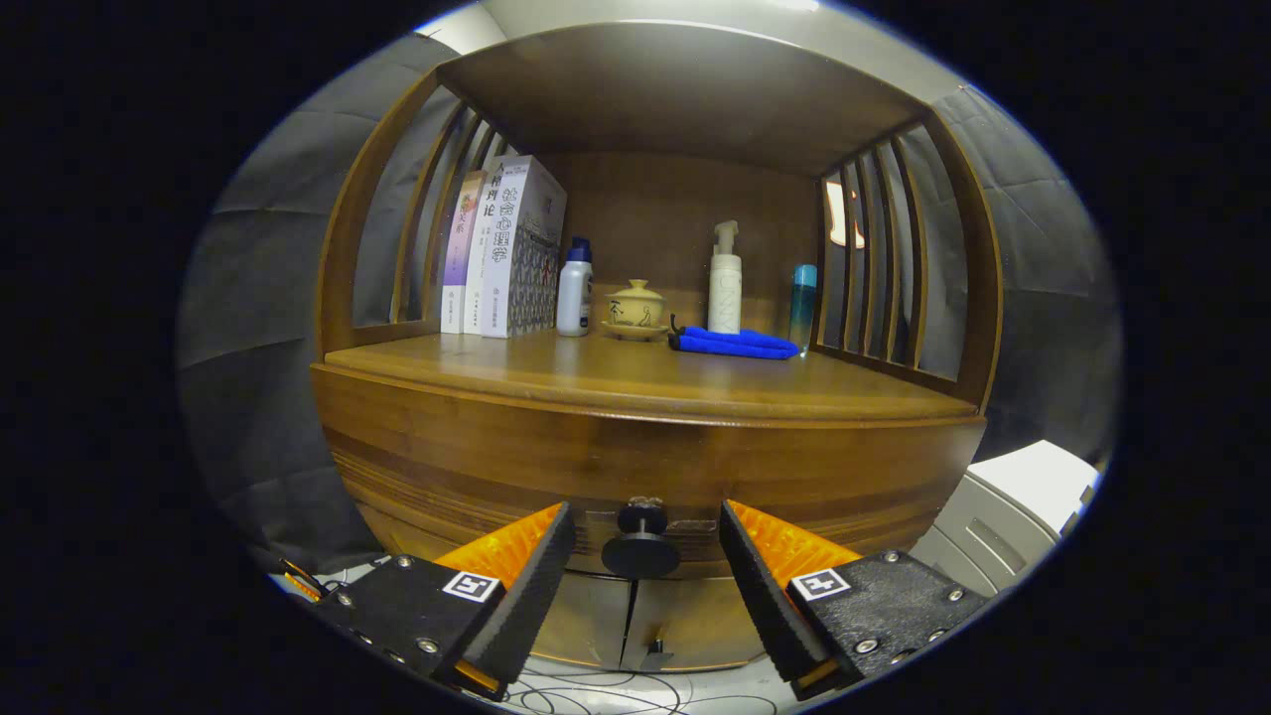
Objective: Pull open the drawer, take out the items inside it, and place them on the countertop above the cabinet.
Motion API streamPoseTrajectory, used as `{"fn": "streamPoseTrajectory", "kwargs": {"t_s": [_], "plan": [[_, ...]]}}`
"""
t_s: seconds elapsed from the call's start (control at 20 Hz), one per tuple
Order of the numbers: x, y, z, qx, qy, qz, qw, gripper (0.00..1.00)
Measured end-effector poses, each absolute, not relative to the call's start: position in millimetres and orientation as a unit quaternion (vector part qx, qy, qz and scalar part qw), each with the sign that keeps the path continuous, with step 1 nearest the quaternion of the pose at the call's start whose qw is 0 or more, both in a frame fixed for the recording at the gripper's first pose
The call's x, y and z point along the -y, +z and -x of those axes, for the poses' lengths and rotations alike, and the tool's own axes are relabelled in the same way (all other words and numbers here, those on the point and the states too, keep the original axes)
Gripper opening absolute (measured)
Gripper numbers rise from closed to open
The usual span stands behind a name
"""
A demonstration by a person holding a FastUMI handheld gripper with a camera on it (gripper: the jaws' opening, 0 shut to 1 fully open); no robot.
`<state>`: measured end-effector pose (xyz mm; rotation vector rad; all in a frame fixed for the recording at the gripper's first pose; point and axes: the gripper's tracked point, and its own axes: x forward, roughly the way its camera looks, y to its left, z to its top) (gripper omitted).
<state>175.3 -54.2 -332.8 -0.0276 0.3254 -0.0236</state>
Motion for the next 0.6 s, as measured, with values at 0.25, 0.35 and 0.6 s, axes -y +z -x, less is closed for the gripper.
{"fn": "streamPoseTrajectory", "kwargs": {"t_s": [0.25, 0.35, 0.6], "plan": [[49, -345, -183, -0.17, 0.003, -0.023, 0.985, 0.65], [50, -345, -183, -0.168, 0.005, -0.019, 0.986, 0.49], [49, -348, -181, -0.163, 0.01, -0.028, 0.986, 0.39]]}}
